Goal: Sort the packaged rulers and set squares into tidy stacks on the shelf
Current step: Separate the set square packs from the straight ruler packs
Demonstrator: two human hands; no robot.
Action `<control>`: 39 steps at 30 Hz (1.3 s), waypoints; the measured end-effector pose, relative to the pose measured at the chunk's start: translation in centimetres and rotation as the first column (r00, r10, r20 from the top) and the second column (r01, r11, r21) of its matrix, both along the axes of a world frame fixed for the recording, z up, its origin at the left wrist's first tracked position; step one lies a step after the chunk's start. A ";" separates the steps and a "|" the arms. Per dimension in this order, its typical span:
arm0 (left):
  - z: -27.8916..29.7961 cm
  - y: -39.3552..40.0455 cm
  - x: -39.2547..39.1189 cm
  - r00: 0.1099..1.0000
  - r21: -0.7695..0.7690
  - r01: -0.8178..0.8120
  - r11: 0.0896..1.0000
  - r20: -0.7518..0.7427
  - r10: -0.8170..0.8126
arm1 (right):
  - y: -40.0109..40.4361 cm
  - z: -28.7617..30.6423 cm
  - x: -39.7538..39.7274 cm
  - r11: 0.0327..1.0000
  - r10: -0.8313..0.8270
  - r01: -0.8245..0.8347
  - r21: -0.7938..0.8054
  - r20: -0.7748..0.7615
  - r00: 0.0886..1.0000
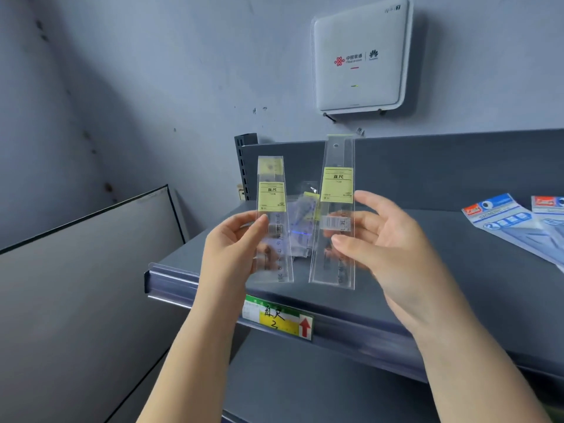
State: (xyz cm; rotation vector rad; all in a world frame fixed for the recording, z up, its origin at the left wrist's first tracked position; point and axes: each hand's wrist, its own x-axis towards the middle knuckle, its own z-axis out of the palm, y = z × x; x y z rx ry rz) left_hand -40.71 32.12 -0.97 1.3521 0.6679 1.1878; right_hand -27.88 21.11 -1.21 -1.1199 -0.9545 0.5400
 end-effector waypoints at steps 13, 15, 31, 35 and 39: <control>1.7 9.5 3.1 0.949 0.260 0.184 0.948 -0.299 -0.102 | 5.6 2.0 -0.7 0.970 -0.243 0.243 -0.017 0.003 0.970; 0.5 10.9 3.7 0.902 0.318 0.196 0.928 -0.429 -0.044 | 6.5 2.9 -1.1 0.958 -0.287 0.287 -0.002 0.005 0.958; 0.3 10.2 3.8 0.640 0.663 0.271 0.697 -0.665 0.384 | 3.9 3.1 1.2 0.452 -0.256 0.880 -0.147 0.923 0.286; 1.1 5.9 5.5 0.628 0.758 0.319 0.569 -0.619 0.472 | -0.2 2.7 2.3 0.401 -0.208 0.911 -0.098 0.958 0.195; 1.6 -0.6 9.2 0.639 0.800 0.424 0.424 -0.596 0.486 | -5.0 2.2 4.2 0.360 -0.142 0.930 -0.078 0.980 0.137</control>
